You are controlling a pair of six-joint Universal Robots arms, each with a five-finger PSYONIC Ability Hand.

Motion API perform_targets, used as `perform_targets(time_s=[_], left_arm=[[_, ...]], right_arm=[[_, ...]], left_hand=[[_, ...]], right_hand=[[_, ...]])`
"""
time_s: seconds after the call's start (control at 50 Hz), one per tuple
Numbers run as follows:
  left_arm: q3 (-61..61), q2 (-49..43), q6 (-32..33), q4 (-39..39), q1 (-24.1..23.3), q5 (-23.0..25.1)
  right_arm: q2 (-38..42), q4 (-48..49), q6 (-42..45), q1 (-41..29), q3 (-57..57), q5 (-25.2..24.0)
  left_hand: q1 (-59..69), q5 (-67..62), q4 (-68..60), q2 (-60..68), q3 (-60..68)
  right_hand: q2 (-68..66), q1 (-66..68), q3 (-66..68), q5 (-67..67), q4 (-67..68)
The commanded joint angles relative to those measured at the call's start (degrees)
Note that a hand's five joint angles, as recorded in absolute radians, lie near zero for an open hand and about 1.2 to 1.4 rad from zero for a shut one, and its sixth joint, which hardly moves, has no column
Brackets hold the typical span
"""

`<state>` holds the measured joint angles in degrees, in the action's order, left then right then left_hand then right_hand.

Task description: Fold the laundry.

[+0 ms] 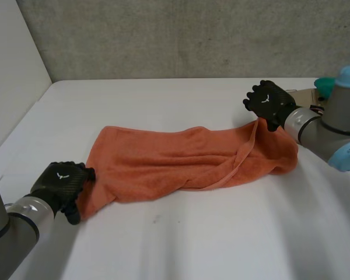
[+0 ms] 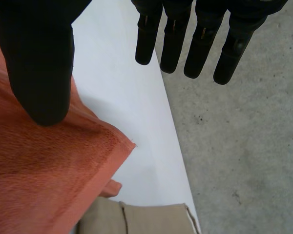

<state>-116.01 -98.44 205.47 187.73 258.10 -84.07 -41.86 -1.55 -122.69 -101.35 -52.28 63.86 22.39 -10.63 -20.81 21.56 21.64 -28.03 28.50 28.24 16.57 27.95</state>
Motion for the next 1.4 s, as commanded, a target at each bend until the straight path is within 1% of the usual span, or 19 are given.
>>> perform_targets(time_s=[0.02, 0.24, 0.3, 0.32, 0.34, 0.36, 0.42, 0.48, 0.5, 0.58, 0.7, 0.76, 0.86, 0.96, 1.06, 1.12, 1.2, 1.32, 1.4], left_arm=[[0.70, -3.24, 0.11, 4.92, -0.49, -0.83], [3.34, -8.69, 1.51, 9.15, -1.81, -3.47], [3.69, -10.10, 2.48, 11.08, -1.90, -3.20], [3.78, -10.45, 2.83, 11.60, -1.90, -3.20], [4.13, -11.06, 3.36, 12.39, -1.98, -3.12], [4.30, -11.33, 3.71, 12.75, -1.98, -3.12], [5.18, -11.95, 4.24, 13.36, -2.42, -2.94], [5.80, -12.30, 4.24, 13.72, -2.95, -2.85], [6.23, -12.91, 4.15, 13.89, -3.38, -2.68], [8.16, -14.75, 4.24, 15.12, -3.57, -2.76], [10.80, -12.57, 3.72, 15.30, -2.42, -5.57], [12.21, -6.69, 2.49, 14.34, -2.33, -6.63], [15.28, 5.52, -1.11, 7.76, -1.81, -5.93], [21.42, 16.77, -5.85, -5.93, 1.35, -3.13], [27.41, 20.48, -8.06, -18.60, 5.48, -0.75], [30.48, 20.05, -9.02, -25.62, 7.85, -0.04], [32.25, 16.37, -9.64, -32.14, 8.74, -0.30], [33.04, 6.26, -9.73, -32.08, 8.13, -1.80], [36.29, -2.79, -9.65, -28.92, 7.34, -3.46]], right_arm=[[6.35, 4.63, 1.49, 0.19, 4.46, -0.23], [14.88, 3.75, 1.75, 1.16, 11.67, -0.14], [16.37, 4.45, 1.66, 1.42, 12.46, -0.32], [16.55, 4.63, 1.75, 1.51, 12.47, -0.41], [16.46, 5.15, 2.01, 1.34, 12.20, -0.41], [16.03, 5.42, 2.10, 1.42, 11.94, -0.32], [12.01, 6.90, 0.27, 1.77, 8.79, -0.32], [8.30, 9.36, -3.42, 1.69, 5.18, -0.32], [5.85, 11.55, -6.22, 1.60, 2.73, 0.12], [0.31, 15.60, -10.98, 1.77, -3.33, 0.65], [-6.46, 14.48, -10.82, 2.83, -8.36, 0.74], [-11.03, 11.58, -10.99, 3.79, -8.72, 1.17], [-19.64, 3.24, -12.39, 6.52, -8.45, 1.79], [-30.61, -10.19, -12.49, 10.02, -8.37, 1.26], [-37.84, -20.41, -10.03, 13.02, -8.28, 1.00], [-40.22, -26.72, -6.97, 14.34, -8.98, 0.04], [-40.14, -30.00, -3.88, 13.73, -10.56, -1.37], [-35.05, -25.35, -4.40, 10.31, -12.76, -0.85], [-28.64, -18.33, -7.38, 6.09, -12.15, 2.40]], left_hand=[[-2.42, 0.67, 0.84, -1.59, -1.68], [-2.59, 0.84, 1.01, -1.76, -1.84], [-2.59, 0.84, 1.01, -1.76, -1.84], [-2.59, 0.84, 1.01, -1.76, -1.84], [-1.92, 0.17, 0.34, -1.10, -1.18], [-0.75, -1.00, -0.83, 0.08, -0.01], [12.48, -14.24, -14.06, 13.31, 13.23], [20.93, -22.68, -22.51, 21.75, 21.67], [31.95, -33.70, -33.53, 32.78, 32.70], [57.56, -59.31, -59.14, 58.38, 58.30], [57.61, -59.37, -59.19, 58.44, 58.36], [57.61, -59.37, -59.19, 58.44, 58.36], [57.61, -59.37, -59.19, 58.44, 58.36], [57.61, -59.37, -59.19, 58.44, 58.36], [57.61, -59.37, -59.19, 58.44, 58.36], [57.61, -59.37, -59.19, 58.44, 58.36], [57.61, -59.37, -59.19, 58.44, 58.36], [57.61, -59.37, -59.19, 58.44, 58.36], [57.61, -59.37, -59.19, 58.44, 58.36]], right_hand=[[-1.32, 0.85, 1.11, 2.77, 1.40], [-3.83, 3.37, 3.62, 5.29, 3.91], [-20.25, 19.78, 20.04, 21.70, 20.33], [-30.81, 30.35, 30.60, 32.27, 30.90], [-51.76, 51.29, 51.55, 53.22, 51.84], [-51.97, 51.50, 51.76, 53.43, 52.05], [-51.97, 51.50, 51.76, 53.43, 52.05], [-51.97, 51.50, 51.76, 53.43, 52.05], [-51.97, 51.50, 51.76, 53.43, 52.05], [-51.97, 51.50, 51.76, 53.43, 52.05], [-51.97, 51.50, 51.76, 53.43, 52.05], [-51.97, 51.50, 51.76, 53.43, 52.05], [-51.97, 51.50, 51.76, 53.43, 52.05], [-51.97, 51.50, 51.76, 53.43, 52.05], [-51.97, 51.50, 51.76, 53.43, 52.05], [-51.97, 51.50, 51.76, 53.43, 52.05], [-51.97, 51.50, 51.76, 53.43, 52.05], [-51.97, 51.50, 51.76, 53.43, 52.05], [-51.97, 51.50, 51.76, 53.43, 52.05]])
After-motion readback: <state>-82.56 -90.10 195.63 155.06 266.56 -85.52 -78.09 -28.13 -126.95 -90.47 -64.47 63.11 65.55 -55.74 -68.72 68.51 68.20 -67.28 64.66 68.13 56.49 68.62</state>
